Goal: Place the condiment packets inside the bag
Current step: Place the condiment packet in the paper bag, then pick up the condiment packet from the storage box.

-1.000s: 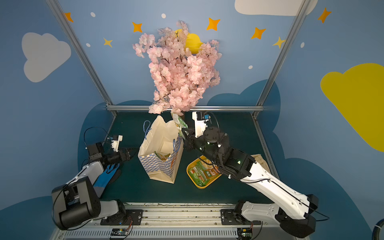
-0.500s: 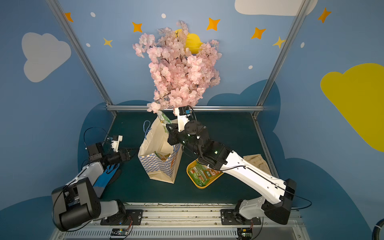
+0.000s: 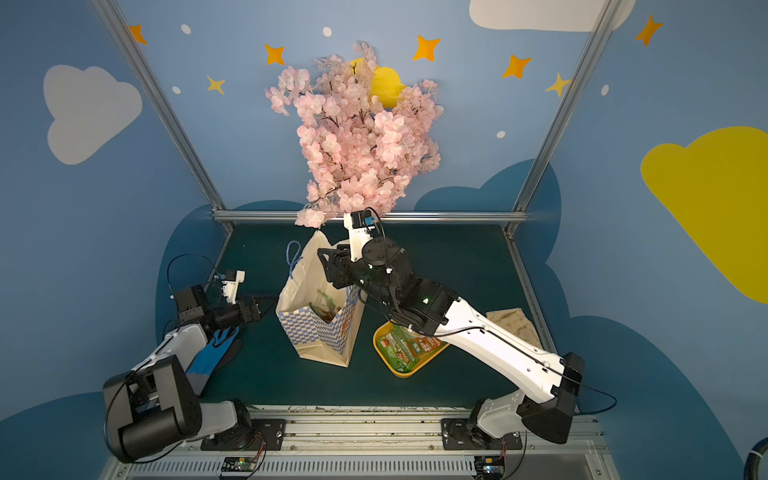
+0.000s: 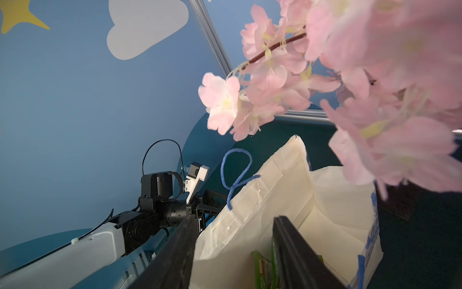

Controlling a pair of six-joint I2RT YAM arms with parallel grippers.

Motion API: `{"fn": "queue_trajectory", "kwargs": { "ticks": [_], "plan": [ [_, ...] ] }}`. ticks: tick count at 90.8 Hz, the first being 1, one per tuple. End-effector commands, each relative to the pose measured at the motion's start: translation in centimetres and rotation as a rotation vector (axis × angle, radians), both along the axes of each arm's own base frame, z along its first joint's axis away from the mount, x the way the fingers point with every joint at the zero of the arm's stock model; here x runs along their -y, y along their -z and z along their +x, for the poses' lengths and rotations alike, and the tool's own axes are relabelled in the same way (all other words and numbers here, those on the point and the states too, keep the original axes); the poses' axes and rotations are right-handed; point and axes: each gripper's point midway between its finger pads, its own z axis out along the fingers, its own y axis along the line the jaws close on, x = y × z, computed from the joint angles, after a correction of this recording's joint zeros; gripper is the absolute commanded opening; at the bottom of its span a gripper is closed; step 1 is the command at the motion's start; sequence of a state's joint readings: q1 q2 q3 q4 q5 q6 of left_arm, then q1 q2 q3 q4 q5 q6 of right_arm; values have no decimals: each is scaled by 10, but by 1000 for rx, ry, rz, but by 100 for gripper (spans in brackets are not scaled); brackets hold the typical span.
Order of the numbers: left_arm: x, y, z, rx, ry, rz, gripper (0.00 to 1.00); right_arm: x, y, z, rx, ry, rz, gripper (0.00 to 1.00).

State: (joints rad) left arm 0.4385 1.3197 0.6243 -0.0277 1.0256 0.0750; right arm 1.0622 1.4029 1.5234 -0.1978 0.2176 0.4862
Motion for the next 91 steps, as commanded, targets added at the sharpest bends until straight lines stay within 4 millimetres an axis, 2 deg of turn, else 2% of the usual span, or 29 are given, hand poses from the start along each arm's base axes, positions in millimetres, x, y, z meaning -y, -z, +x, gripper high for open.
{"fn": "queue_trajectory", "kwargs": {
  "ticks": [1,9,16,28,40,51,60,75,91],
  "plan": [
    [1,-3,-3,22,9,-3,100,17,-25,-13,58,-12,2,58],
    [1,-3,-3,22,10,-2,100,33,-21,-19,85,1,-50,61],
    [2,-3,-4,19,11,-4,100,56,-12,-23,99,40,-110,65],
    [2,-3,-3,20,11,-6,100,102,23,-23,85,152,-241,71],
    [2,-3,-3,18,10,-5,100,148,69,-21,35,271,-363,75],
    [1,-2,-3,16,7,-4,100,178,111,-21,-52,328,-444,77],
    [1,-2,-3,13,5,-3,100,185,152,-24,-131,317,-512,77],
    [0,-1,-2,10,2,-1,100,180,217,-32,-270,274,-604,77],
    [0,-1,-2,7,1,-4,100,181,255,-38,-370,282,-644,77]
  ]
}}
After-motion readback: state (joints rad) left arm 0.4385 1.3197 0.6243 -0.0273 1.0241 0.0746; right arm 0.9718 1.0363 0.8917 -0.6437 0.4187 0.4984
